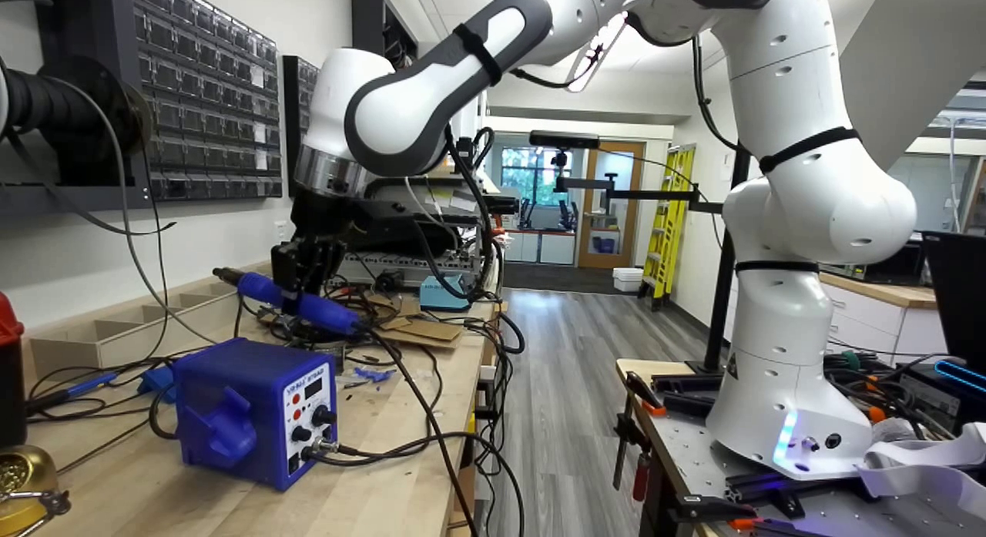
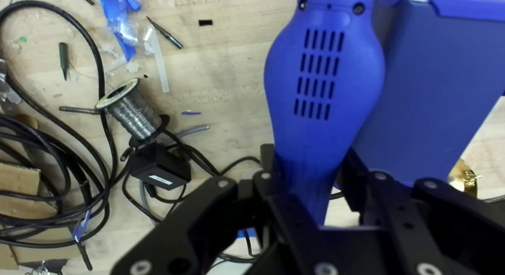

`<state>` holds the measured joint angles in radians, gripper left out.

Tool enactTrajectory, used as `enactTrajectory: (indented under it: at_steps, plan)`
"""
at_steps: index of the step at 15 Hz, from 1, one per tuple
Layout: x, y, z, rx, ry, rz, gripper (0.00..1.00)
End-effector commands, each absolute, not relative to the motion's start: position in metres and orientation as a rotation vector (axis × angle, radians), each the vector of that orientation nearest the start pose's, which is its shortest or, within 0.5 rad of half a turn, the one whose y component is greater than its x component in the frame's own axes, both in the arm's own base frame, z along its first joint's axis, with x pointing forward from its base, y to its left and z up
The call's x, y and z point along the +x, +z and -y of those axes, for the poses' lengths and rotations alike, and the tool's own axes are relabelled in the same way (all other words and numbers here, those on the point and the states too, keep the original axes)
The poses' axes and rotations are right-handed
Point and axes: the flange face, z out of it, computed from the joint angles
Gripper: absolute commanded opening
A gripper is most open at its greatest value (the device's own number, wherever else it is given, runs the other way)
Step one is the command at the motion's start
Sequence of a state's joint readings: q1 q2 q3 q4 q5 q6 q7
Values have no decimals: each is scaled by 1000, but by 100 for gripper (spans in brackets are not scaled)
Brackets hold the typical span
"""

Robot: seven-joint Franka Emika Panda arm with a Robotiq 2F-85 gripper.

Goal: Take the blue object to your right and position it onto the blue object on your left

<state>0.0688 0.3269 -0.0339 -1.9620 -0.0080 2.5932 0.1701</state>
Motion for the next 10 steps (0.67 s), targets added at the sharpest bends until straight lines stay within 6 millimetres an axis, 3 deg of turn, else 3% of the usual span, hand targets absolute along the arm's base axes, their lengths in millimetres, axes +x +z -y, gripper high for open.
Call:
enactTrajectory:
  at_steps: [1, 10]
  plan:
    - [636, 371, -43, -3107, -490, -130, 15]
    - [636, 381, -104, -3096, -428, -24, 15]
